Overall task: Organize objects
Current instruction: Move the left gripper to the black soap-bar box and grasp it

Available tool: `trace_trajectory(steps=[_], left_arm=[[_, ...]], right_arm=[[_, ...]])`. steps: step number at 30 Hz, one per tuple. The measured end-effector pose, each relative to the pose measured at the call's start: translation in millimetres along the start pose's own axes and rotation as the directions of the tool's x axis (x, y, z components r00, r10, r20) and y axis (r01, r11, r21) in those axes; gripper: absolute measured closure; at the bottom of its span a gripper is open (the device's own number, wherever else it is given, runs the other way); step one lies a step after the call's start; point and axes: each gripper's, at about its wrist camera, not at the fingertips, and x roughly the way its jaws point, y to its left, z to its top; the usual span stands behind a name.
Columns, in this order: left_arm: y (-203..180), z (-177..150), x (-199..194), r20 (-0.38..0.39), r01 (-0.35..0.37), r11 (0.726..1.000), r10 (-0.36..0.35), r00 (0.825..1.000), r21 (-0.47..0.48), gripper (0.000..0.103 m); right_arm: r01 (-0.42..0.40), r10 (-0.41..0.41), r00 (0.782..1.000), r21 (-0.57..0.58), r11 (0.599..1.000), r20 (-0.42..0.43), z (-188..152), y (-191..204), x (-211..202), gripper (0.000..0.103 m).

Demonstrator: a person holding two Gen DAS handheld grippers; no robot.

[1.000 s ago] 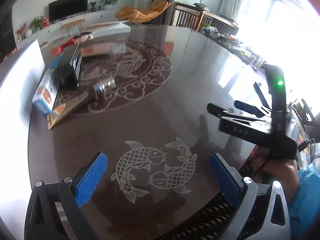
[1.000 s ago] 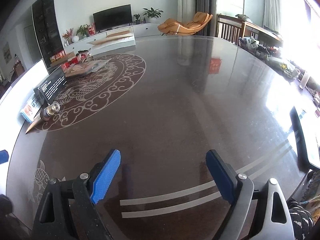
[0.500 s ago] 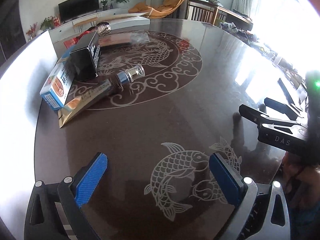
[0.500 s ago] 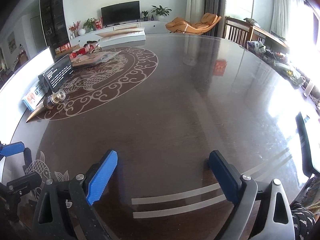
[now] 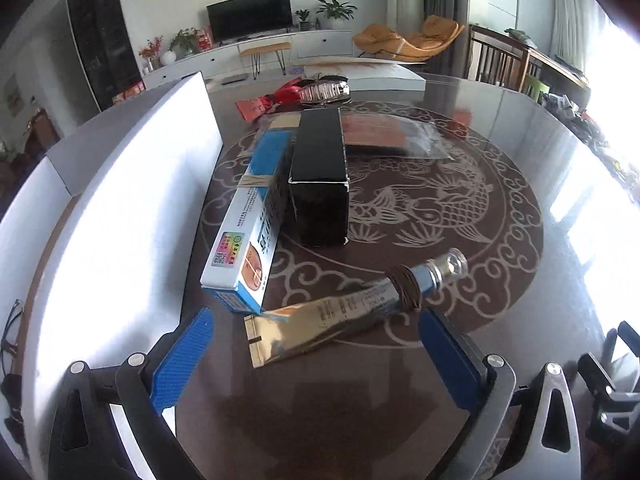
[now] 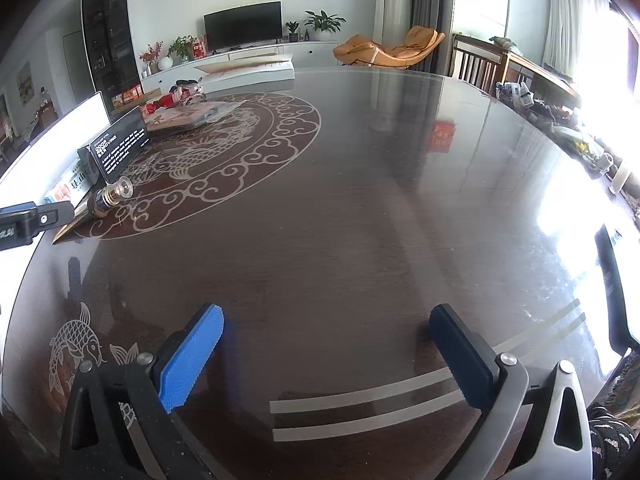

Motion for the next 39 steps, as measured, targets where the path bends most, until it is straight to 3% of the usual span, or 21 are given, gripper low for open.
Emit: trace_trajectory(steps=[3,7,11,13,16,18,21,27,30,33,36,38,39], left_arm=[[-3.6,0.6,24.7,-0.034,-0.028,1.0,0.028,0.999,-0.004,0.0],[-7.7,7.5,35.3,-0.052,0.051,0.998,-0.052,0.997,-0.03,0.0],[-45.9,15.3,37.6,-0.061,0.139,0.988,-0.135,0.989,0.065,0.0],[-73.4,16.2,32.1,-0.079,0.252,0.958,-0.243,0.967,0.135,0.0],[-88.2,13.4,15.3,-0.106,0.407,0.907,-0.397,0.912,0.105,0.0],[-79.4,11.7,-0.8,-0.075,0.419,0.905,-0.414,0.907,0.073,0.0],[-57.0,9.7,-19.9,-0.034,0.37,0.927,-0.368,0.929,0.061,0.0],[-21.9,22.6,-33.7,-0.026,0.248,0.968,-0.247,0.969,0.042,0.0],[-22.9,53.0,-26.7,-0.011,0.122,0.99,-0.122,0.993,0.072,0.0],[-21.9,87.4,2.4,-0.028,0.001,0.998,0.001,1.0,0.065,0.0],[-19.2,105.0,35.1,-0.075,-0.026,0.997,0.032,0.997,0.075,0.001],[-24.6,108.4,45.3,-0.074,-0.018,0.993,0.027,0.997,0.114,0.033],[-28.5,108.7,50.8,-0.079,-0.022,0.99,0.033,0.996,0.14,0.042]], right_arm=[[-0.007,0.007,1.0,-0.008,1.0,-0.002,-0.4,1.7,-1.0,0.0],[-0.013,0.013,1.0,-0.017,1.0,-0.002,-1.3,3.8,-1.2,0.0],[-0.013,0.013,1.0,-0.016,1.0,0.0,-0.7,3.8,-0.4,0.0],[-0.014,0.014,1.0,-0.015,1.0,0.002,-0.7,3.5,-0.5,0.0],[-0.013,0.013,1.0,-0.013,1.0,0.004,-1.3,2.1,-1.5,0.0],[-0.011,0.011,1.0,-0.005,1.0,0.006,-1.7,-0.2,-2.1,0.0],[-0.006,0.006,1.0,-0.001,1.0,0.009,-1.5,-0.5,-2.1,0.0],[-0.003,0.003,1.0,-0.004,1.0,0.015,0.5,1.4,-0.3,0.0],[-0.004,0.004,1.0,-0.005,1.0,0.015,-0.1,1.2,-0.6,0.0],[-0.005,0.005,1.0,-0.007,1.0,0.017,-0.9,1.1,-1.4,0.0],[-0.006,0.006,1.0,-0.007,1.0,0.018,-1.0,1.1,-1.5,0.0],[-0.006,0.006,1.0,-0.007,1.0,0.017,-1.1,1.0,-1.7,0.0],[-0.005,0.005,1.0,-0.007,1.0,0.017,-0.9,1.1,-1.4,0.0]])
